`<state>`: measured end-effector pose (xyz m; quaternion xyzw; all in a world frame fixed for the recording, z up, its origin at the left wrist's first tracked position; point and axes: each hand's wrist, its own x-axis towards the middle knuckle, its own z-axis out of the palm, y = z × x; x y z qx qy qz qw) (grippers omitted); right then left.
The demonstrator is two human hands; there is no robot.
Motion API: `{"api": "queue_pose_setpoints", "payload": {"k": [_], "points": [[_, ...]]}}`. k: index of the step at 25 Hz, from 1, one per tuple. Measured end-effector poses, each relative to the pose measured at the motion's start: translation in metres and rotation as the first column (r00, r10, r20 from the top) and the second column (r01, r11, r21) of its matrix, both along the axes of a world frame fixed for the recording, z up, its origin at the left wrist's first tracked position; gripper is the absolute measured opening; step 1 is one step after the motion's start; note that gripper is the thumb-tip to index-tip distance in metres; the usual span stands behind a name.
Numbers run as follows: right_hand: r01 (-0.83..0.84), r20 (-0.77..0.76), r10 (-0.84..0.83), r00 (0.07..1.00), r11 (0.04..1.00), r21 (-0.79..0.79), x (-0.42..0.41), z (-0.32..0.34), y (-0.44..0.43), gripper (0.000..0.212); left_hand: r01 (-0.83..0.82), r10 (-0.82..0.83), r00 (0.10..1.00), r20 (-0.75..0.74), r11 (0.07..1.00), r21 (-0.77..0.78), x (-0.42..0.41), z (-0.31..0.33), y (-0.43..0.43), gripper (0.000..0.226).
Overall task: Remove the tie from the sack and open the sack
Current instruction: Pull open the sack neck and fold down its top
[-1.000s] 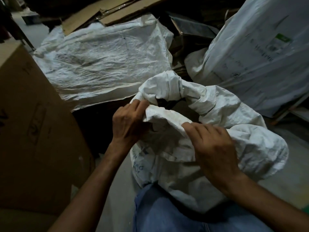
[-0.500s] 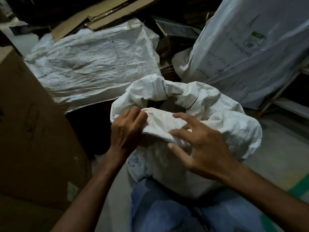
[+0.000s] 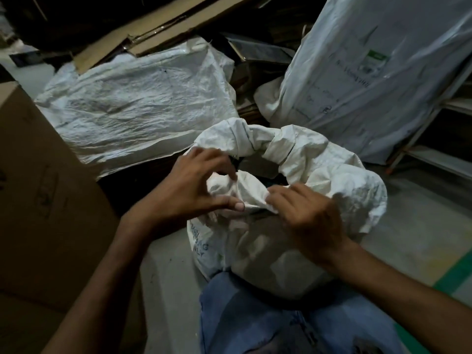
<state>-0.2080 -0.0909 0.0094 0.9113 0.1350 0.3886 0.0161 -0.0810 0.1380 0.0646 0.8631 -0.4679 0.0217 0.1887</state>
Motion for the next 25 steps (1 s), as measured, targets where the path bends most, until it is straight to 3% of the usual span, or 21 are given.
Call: {"api": "queue_pose_setpoints", "payload": {"k": [2, 3, 4, 6, 7, 8, 11, 13, 14, 16, 17, 18, 22, 23, 25], "points": [[-0.050, 0.073, 0.051, 0.996, 0.999, -0.013, -0.005, -0.012, 0.006, 0.015, 0.030, -0.030, 1.000, 0.006, 0.997, 0.071, 0.001, -0.005, -0.018, 0.089], [-0.070, 0.032, 0.070, 0.997, 0.997, 0.011, -0.006, -0.014, 0.007, 0.011, 0.049, -0.051, 0.999, 0.014, 0.989, 0.137, 0.000, -0.016, -0.027, 0.085], [-0.088, -0.081, 0.092, 0.992, 0.995, 0.054, -0.007, -0.011, 0.006, 0.010, 0.062, -0.077, 0.994, 0.077, 0.982, 0.176, 0.000, -0.029, -0.035, 0.071], [-0.098, -0.436, 0.151, 0.887, 0.985, 0.141, -0.014, 0.004, -0.003, 0.032, 0.061, -0.106, 0.964, 0.243, 0.981, 0.186, 0.003, -0.047, -0.038, 0.048], [-0.092, -0.545, 0.174, 0.820, 0.980, 0.175, -0.019, 0.012, -0.008, 0.041, 0.050, -0.104, 0.943, 0.315, 0.983, 0.176, 0.005, -0.055, -0.034, 0.046], [-0.090, -0.561, 0.173, 0.809, 0.981, 0.173, -0.023, 0.017, -0.013, 0.048, 0.046, -0.104, 0.921, 0.375, 0.986, 0.161, 0.005, -0.060, -0.031, 0.046], [0.016, -0.513, -0.040, 0.857, 0.999, -0.052, -0.015, 0.015, -0.029, 0.081, 0.038, -0.060, 0.846, 0.530, 0.998, 0.052, -0.001, -0.067, -0.024, 0.045], [0.078, -0.534, -0.110, 0.838, 0.994, -0.081, -0.004, 0.004, -0.033, 0.070, 0.030, -0.033, 0.833, 0.553, 0.999, 0.013, -0.007, -0.067, -0.023, 0.039], [0.086, -0.482, -0.106, 0.870, 0.994, -0.064, 0.000, -0.001, -0.034, 0.055, 0.010, -0.024, 0.871, 0.490, 0.999, 0.032, -0.009, -0.064, -0.022, 0.041], [0.093, -0.290, -0.097, 0.952, 0.995, -0.030, 0.006, -0.009, -0.036, 0.030, -0.019, -0.005, 0.987, 0.163, 0.989, 0.146, -0.009, -0.050, -0.019, 0.054], [0.076, -0.197, -0.081, 0.977, 0.997, -0.034, 0.006, -0.011, -0.035, 0.024, 0.013, -0.006, 1.000, -0.029, 0.972, 0.235, -0.008, -0.042, -0.019, 0.066], [0.043, -0.119, -0.050, 0.992, 0.997, -0.058, 0.003, -0.016, -0.034, 0.021, 0.061, -0.026, 0.992, -0.119, 0.953, 0.296, -0.009, -0.038, -0.023, 0.077], [0.020, 0.013, -0.019, 1.000, 0.988, -0.156, -0.004, -0.039, -0.031, 0.023, 0.002, 0.007, 0.998, -0.057, 0.988, 0.155, -0.021, -0.053, -0.069, 0.075], [0.015, -0.032, -0.020, 0.999, 0.989, -0.150, -0.005, -0.040, -0.035, 0.019, -0.010, 0.007, 1.000, 0.017, 0.985, 0.175, -0.024, -0.067, -0.081, 0.068], [-0.042, -0.285, 0.009, 0.958, 0.993, -0.110, -0.011, -0.036, -0.048, 0.016, -0.028, -0.014, 0.971, 0.239, 0.984, 0.174, -0.027, -0.088, -0.091, 0.042]]}}
